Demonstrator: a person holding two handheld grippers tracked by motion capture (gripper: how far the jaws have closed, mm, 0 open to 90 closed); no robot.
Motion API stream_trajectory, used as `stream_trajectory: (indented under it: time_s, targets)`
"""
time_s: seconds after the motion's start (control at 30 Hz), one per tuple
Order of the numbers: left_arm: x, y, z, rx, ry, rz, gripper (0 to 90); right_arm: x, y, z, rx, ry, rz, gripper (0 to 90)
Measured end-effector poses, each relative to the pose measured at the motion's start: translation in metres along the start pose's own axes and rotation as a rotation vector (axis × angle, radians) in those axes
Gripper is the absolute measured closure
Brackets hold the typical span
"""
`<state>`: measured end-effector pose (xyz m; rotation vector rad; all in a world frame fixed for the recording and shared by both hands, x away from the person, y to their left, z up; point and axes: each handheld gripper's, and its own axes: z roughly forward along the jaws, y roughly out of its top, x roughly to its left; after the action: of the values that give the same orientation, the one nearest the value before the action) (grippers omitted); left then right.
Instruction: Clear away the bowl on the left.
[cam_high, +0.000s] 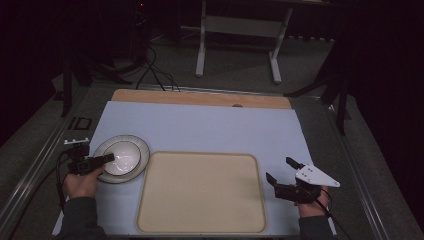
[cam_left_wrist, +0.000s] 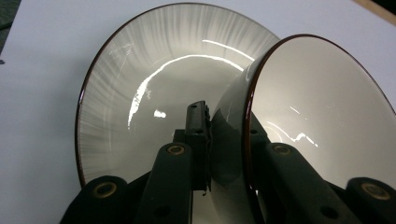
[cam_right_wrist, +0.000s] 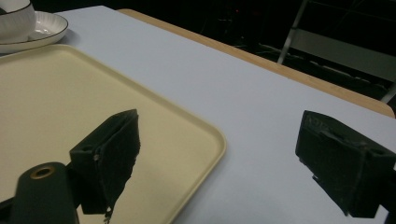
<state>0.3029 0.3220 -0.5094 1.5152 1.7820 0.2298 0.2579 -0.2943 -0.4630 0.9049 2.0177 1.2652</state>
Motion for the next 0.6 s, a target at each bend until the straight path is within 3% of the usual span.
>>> stream_trajectory:
  time_s: [0.6]
  targets:
    - [-0.004, 0.002, -0.016, -0.084, -0.079, -0.019, 79.2, -0.001, 0.000, -0.002, -0.007, -0.001, 0.005, 13.4]
